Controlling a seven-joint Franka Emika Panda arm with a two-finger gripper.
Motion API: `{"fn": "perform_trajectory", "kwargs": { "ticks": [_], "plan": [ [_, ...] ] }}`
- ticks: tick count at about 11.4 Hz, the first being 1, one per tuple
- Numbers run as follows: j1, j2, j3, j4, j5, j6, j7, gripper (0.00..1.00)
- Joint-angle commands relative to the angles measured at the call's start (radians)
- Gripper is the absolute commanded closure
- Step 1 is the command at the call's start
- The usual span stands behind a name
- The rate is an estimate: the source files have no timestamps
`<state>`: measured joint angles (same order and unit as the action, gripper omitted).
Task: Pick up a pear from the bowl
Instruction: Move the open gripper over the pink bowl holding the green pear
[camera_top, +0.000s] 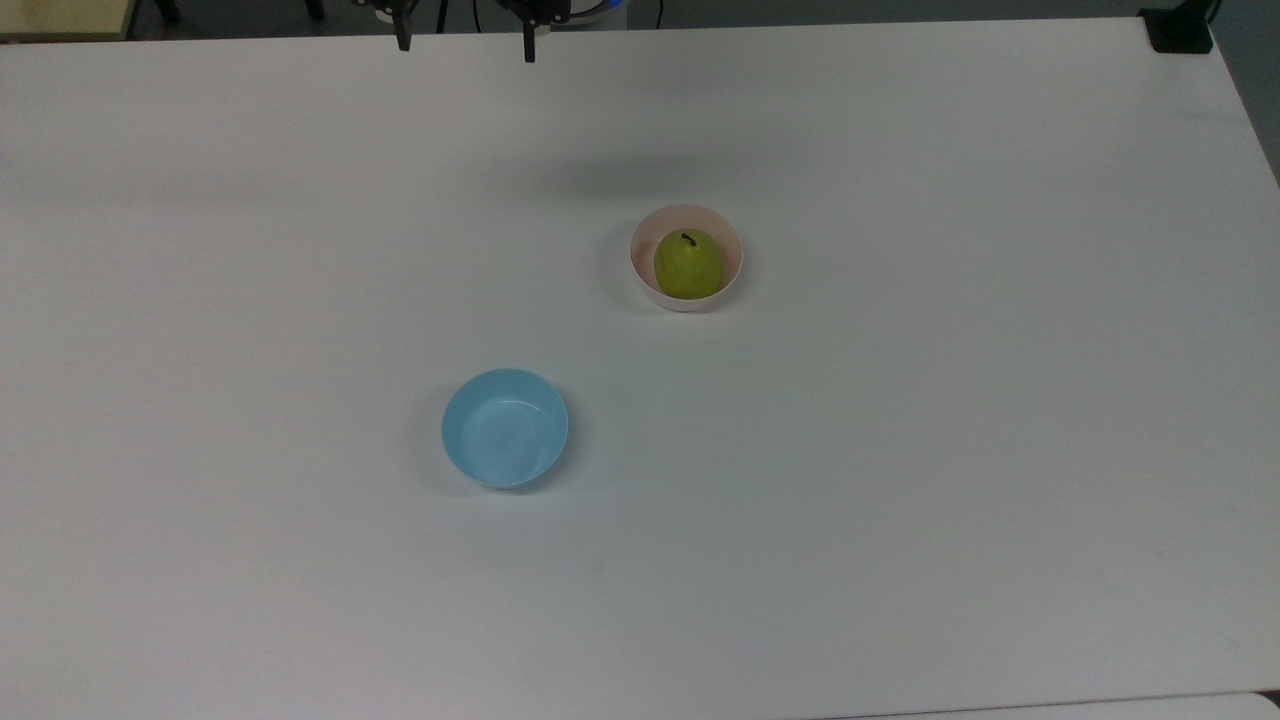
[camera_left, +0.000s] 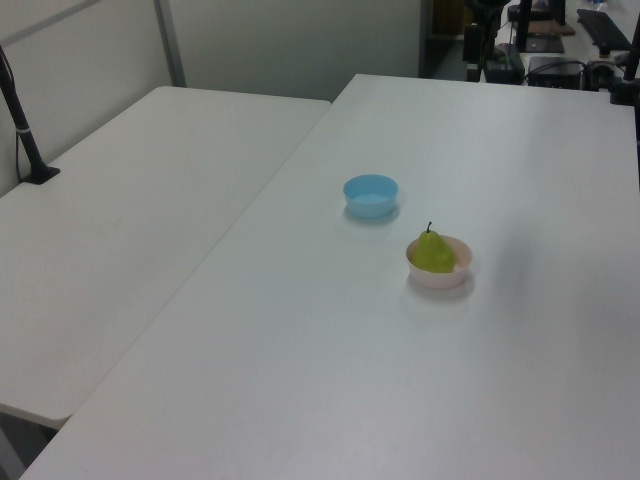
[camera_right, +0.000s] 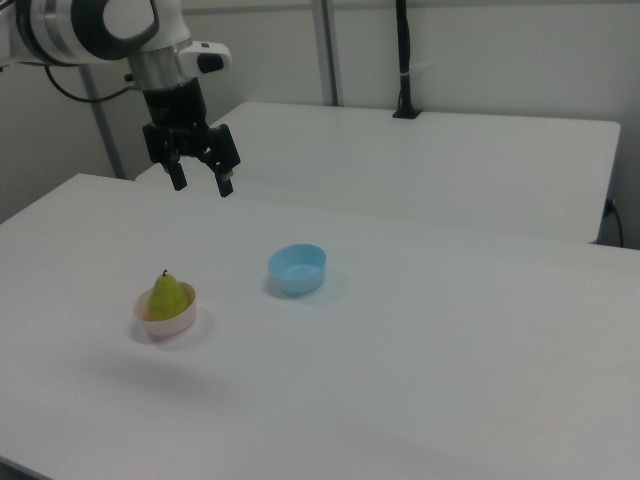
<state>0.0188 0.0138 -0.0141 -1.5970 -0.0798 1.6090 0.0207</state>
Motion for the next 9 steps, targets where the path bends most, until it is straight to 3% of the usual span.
{"fn": "perform_trajectory", "kwargs": {
  "ticks": [1, 9],
  "plan": [
    [0.013, -0.003, -0.012, 0.008, 0.015, -0.034, -0.025, 0.0],
    [0.02, -0.002, 0.0, -0.008, 0.018, -0.026, -0.024, 0.0]
  ]
}}
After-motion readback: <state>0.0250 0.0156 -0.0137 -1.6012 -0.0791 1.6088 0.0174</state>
